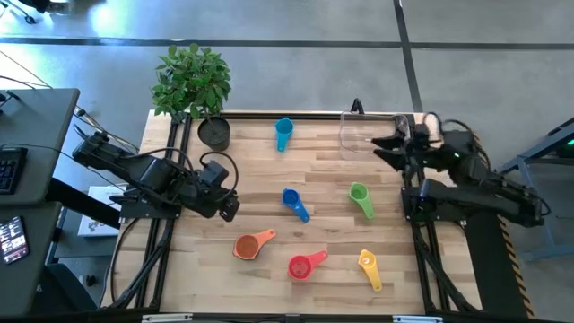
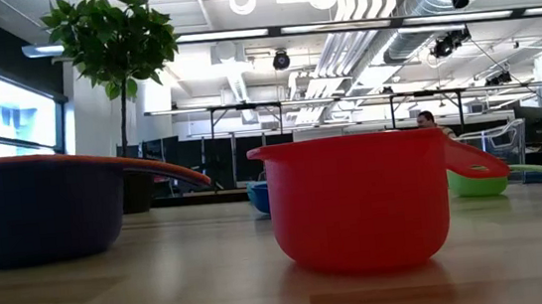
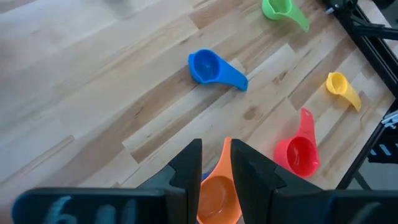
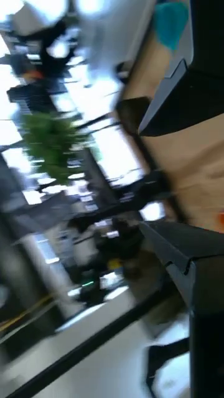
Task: Nest measuring cups in basket
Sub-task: Stack the red measuring cup on top of the orange measuring cup
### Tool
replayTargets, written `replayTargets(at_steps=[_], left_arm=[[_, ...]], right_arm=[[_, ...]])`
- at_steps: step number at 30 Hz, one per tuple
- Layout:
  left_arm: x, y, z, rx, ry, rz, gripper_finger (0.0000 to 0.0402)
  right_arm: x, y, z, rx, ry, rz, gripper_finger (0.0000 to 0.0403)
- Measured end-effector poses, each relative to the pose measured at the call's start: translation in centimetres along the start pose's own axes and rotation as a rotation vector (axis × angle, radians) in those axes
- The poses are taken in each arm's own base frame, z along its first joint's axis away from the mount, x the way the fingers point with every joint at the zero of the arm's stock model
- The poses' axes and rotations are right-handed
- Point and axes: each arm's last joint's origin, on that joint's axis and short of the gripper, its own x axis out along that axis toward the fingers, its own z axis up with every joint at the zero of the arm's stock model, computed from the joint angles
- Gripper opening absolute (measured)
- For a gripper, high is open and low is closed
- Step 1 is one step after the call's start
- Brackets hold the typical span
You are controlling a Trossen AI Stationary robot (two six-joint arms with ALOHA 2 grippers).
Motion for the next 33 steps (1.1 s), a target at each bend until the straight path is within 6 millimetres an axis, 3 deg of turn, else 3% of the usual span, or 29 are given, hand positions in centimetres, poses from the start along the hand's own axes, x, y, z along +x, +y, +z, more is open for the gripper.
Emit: replayTargets(at_steps=[7,19,33], left_arm=[[0.0,0.1,0.0,-0.004,0.002,0.01,0.0074],[0.0,0.4,-0.1,0.0,0.013,0.036,0.0074],[0.0,0.4,-0.1,0.044,0.014,0.036,0.0074]], right_arm=[[3.6,0.3,-0.3,0.031,0.274,0.056,0.0225],[8.4,3.2,-6.6,-0.028,0.565,0.049,0.0225],[12.6,7.8,-13.1,-0.049,0.55,0.143,0.0225]])
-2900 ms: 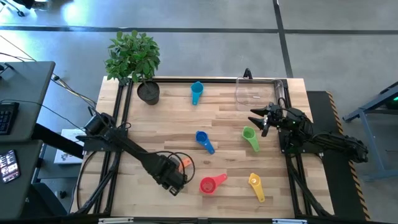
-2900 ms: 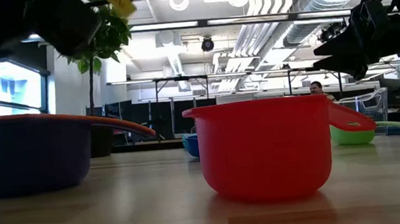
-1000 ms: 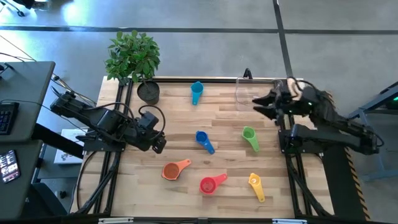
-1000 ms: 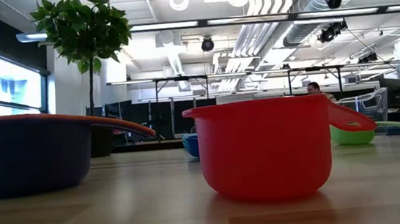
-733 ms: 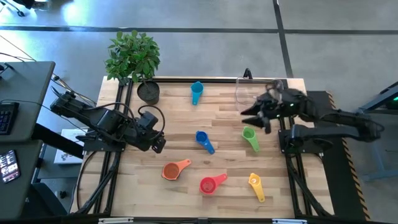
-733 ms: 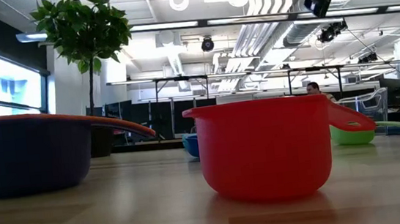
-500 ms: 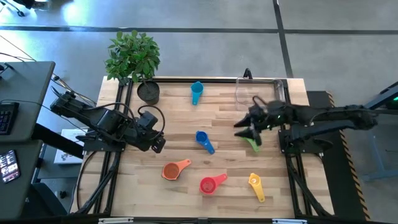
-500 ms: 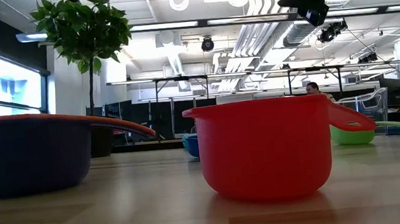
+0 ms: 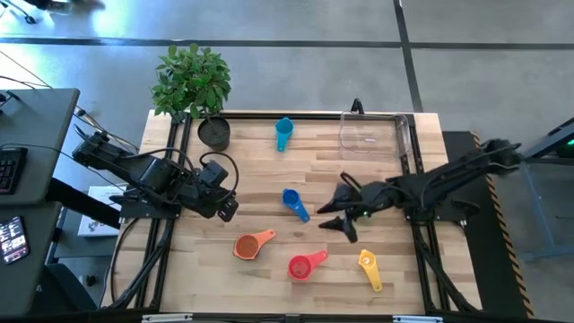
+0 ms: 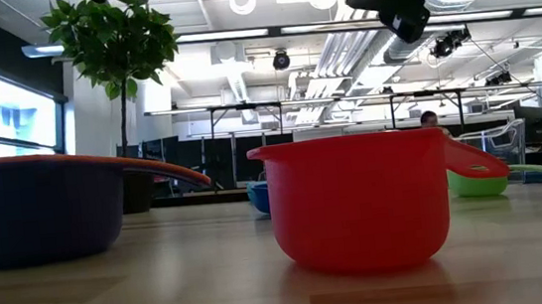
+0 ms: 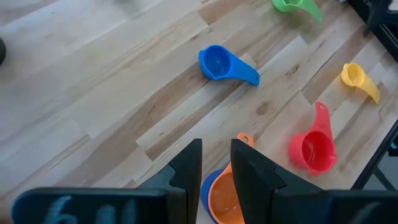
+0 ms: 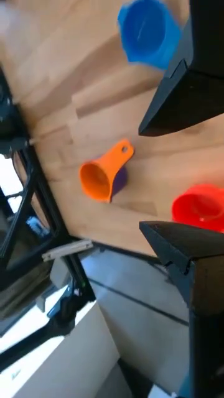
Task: Nest measuring cups in basket
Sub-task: Stack the red measuring cup on top of the orange measuring cup
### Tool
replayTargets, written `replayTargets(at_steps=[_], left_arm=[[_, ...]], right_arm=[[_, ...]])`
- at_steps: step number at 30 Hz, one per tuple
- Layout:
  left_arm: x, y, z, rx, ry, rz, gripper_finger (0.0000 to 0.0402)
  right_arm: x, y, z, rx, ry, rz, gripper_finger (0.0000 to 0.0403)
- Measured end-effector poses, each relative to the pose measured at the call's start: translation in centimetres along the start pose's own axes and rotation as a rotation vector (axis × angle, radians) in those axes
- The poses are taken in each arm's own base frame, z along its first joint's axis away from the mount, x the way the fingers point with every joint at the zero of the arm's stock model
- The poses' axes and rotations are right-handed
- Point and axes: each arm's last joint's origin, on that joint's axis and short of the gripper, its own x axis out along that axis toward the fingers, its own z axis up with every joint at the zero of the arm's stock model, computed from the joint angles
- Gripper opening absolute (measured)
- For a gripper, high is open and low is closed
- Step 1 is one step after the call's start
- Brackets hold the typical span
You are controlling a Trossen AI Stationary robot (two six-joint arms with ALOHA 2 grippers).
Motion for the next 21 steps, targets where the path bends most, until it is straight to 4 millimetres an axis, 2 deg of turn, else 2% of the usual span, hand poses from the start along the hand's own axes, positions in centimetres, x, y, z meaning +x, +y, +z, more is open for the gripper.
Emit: replayTargets(at_steps=[4,11,17,21], left_arm=[[0.0,0.0,0.0,0.008,0.0,0.0,0.0074],[0.0,0.0,0.0,0.009,0.0,0.0,0.0074],[0.0,0.0,0.0,0.009,0.0,0.0,0.0074],[0.0,0.0,0.0,0.027,0.0,0.0,0.0074]], right_arm=[[1.8,1.0,-0.4,-0.016,0.028,0.024,0.0225],[5.5,3.6,1.3,-0.18,0.143,-0.008,0.0225],[8.7,4.2,1.7,-0.302,0.289,-0.077,0.0225],[10.6,4.2,1.2,-0.356,0.345,-0.085,0.0225]])
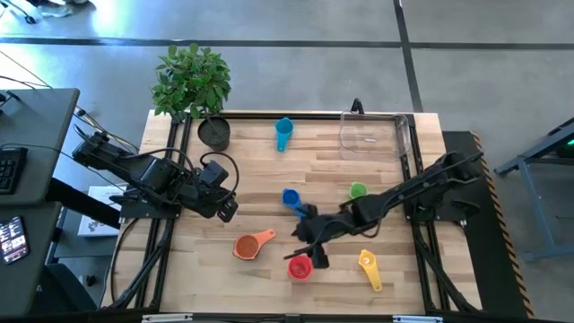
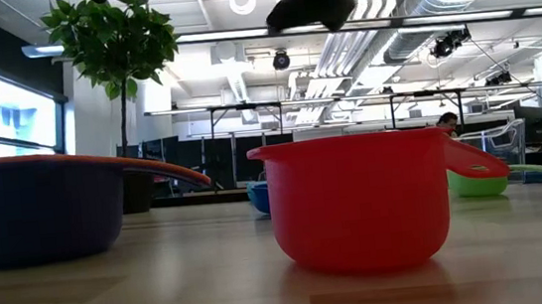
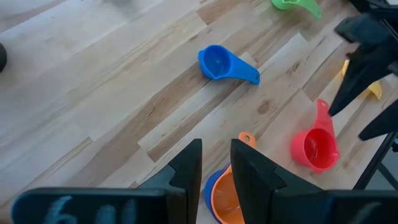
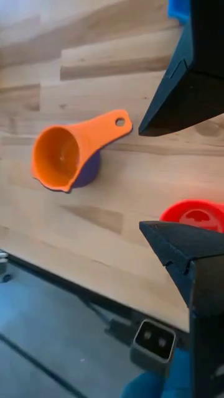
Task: Nest measuring cups in basket
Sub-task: Stack the red measuring cup on top of the orange measuring cup
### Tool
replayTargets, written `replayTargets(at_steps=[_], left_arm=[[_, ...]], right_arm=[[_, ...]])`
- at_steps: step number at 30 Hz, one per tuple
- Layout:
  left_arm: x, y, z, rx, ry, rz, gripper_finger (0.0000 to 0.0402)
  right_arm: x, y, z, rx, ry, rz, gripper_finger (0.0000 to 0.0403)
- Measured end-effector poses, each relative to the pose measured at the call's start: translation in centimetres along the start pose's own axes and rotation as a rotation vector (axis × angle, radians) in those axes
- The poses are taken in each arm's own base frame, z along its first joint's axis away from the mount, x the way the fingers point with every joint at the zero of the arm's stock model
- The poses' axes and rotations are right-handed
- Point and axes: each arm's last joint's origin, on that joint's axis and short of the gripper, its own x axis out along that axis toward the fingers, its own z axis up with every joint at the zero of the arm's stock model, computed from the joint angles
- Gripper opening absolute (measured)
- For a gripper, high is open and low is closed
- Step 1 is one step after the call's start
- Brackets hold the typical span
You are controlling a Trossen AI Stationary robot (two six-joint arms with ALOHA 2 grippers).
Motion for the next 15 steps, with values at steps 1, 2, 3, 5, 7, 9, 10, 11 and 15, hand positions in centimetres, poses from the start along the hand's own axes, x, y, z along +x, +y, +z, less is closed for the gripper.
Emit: replayTargets(at_steps=[1,2,3,5,7,9,10,11,15], left_arm=[[0.0,0.0,0.0,0.005,0.0,0.0,0.0074],[0.0,0.0,0.0,0.007,0.0,0.0,0.0074],[0.0,0.0,0.0,0.007,0.0,0.0,0.0074],[0.0,0.0,0.0,0.007,0.0,0.0,0.0074],[0.0,0.0,0.0,0.007,-0.001,0.0,0.0074],[0.0,0.0,0.0,0.007,-0.002,0.001,0.0074],[0.0,0.0,0.0,0.007,-0.003,0.001,0.0074],[0.0,0.0,0.0,0.007,-0.002,0.001,0.0074],[0.0,0.0,0.0,0.008,-0.003,0.001,0.0074]], right_arm=[[0.5,0.0,-0.2,-0.008,0.014,-0.002,0.0225],[0.8,0.0,-0.4,-0.015,0.028,-0.003,0.0225],[1.2,0.0,-0.6,-0.017,0.041,-0.003,0.0225],[1.9,0.0,-1.0,-0.017,0.068,0.006,0.0225],[2.6,0.0,-1.4,-0.009,0.088,0.008,0.0225],[3.1,0.0,-1.8,0.004,0.106,0.007,0.0225],[3.3,0.0,-2.0,0.002,0.112,0.007,0.0225],[3.5,0.1,-2.1,0.001,0.12,0.006,0.0225],[4.2,0.1,-2.6,0.022,0.143,0.017,0.0225]])
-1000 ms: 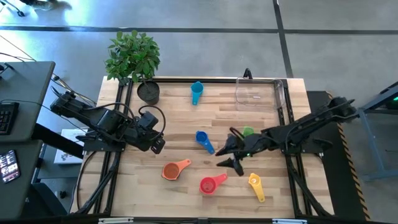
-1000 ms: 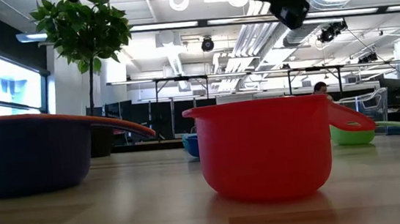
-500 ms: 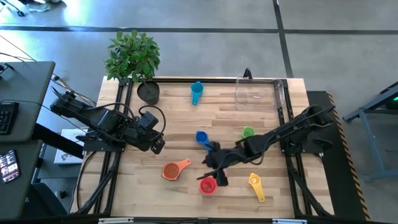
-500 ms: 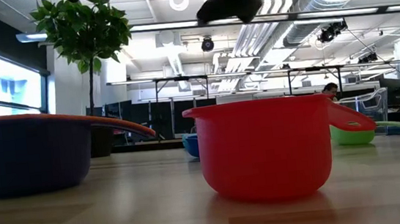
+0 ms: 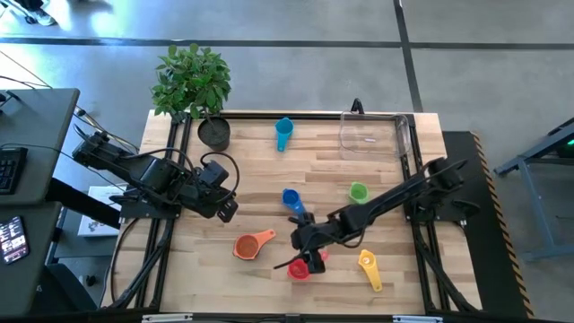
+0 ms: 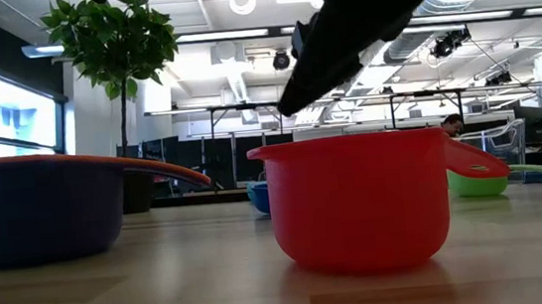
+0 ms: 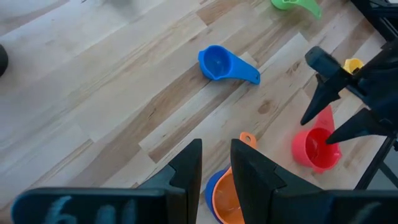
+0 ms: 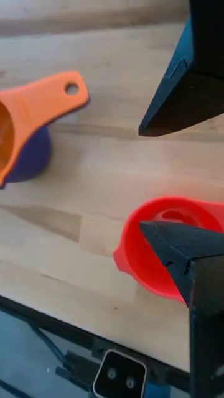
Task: Nest measuring cups in basket
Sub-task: Stack the red measuring cup on top of the orange measuring cup
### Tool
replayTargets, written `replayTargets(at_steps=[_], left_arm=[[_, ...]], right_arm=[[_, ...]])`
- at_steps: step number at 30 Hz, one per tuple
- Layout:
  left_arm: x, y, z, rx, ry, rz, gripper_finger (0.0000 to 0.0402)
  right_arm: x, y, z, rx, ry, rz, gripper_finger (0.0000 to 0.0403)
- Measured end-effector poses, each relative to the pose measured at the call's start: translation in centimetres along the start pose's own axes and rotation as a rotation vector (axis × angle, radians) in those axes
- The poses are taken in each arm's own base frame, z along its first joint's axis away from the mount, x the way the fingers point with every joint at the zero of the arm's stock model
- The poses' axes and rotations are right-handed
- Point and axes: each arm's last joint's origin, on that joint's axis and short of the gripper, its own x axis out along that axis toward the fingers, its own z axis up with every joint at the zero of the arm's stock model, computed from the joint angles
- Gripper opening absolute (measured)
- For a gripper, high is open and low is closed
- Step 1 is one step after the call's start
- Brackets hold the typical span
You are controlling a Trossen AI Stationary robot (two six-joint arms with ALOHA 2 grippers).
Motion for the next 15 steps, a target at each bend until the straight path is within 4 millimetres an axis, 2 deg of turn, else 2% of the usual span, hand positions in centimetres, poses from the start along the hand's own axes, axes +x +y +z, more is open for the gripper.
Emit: replayTargets(at_steps=[15], left_arm=[[0.0,0.0,0.1,0.016,-0.024,0.01,0.0074]], right_arm=[[2.3,0.5,-1.4,0.092,0.075,0.038,0.0225]])
